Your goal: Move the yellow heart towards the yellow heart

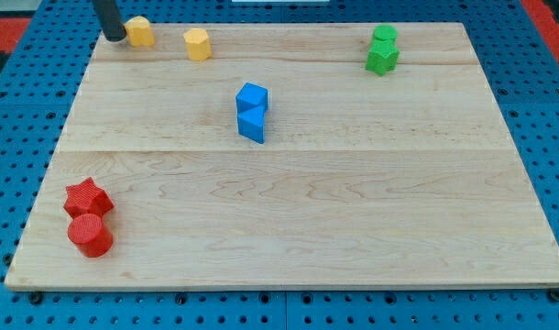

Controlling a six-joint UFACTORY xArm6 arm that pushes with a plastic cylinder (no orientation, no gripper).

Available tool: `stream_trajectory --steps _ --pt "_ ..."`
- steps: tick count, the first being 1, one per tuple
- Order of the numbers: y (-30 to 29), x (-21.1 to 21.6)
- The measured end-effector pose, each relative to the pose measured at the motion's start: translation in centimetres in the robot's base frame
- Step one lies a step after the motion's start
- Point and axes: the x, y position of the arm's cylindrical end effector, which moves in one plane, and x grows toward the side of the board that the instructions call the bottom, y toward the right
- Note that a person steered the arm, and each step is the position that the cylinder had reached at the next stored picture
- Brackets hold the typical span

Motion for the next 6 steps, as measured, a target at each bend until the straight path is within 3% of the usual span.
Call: stream_trajectory --steps 1,2,3,6 --pt "-3.1 -2.4" --pt "-1.8 -2.3" --pt "4.9 -2.3" --pt "2.0 3.7"
